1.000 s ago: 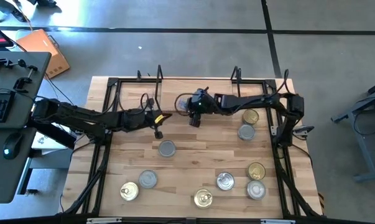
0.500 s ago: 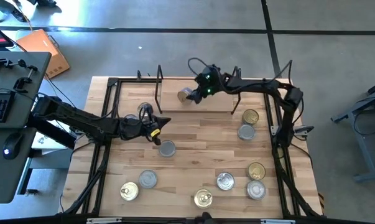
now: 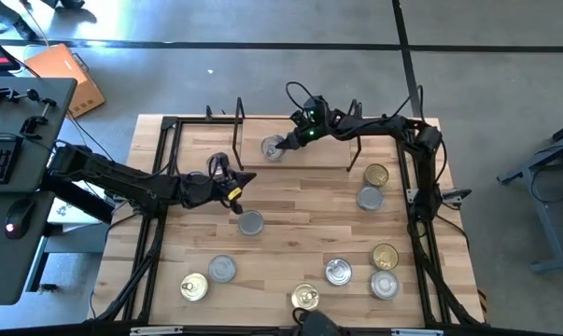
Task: Stack canned seafood by type on shelf
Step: Put the blue-pink tuna can on the shelf
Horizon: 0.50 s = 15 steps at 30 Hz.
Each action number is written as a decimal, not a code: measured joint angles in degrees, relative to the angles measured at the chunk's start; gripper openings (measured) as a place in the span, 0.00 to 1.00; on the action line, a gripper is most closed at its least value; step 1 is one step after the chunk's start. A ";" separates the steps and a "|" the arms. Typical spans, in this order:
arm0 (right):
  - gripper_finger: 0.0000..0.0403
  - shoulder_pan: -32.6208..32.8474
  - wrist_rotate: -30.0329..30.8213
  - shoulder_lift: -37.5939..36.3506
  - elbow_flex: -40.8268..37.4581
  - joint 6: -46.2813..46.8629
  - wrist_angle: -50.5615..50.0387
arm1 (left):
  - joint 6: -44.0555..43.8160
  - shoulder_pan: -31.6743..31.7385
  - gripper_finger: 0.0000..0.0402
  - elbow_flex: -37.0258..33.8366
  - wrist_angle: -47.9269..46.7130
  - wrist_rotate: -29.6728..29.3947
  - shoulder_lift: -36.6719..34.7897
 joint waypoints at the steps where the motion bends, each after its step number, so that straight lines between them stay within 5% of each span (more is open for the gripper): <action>1: 0.49 -0.11 -0.08 0.00 0.02 0.00 -0.25 | -0.23 0.00 0.00 0.00 -0.01 0.00 0.00; 15: 0.50 -0.56 1.29 -0.11 0.11 -3.21 -1.84 | -0.74 -0.02 0.00 0.00 -0.09 0.04 0.00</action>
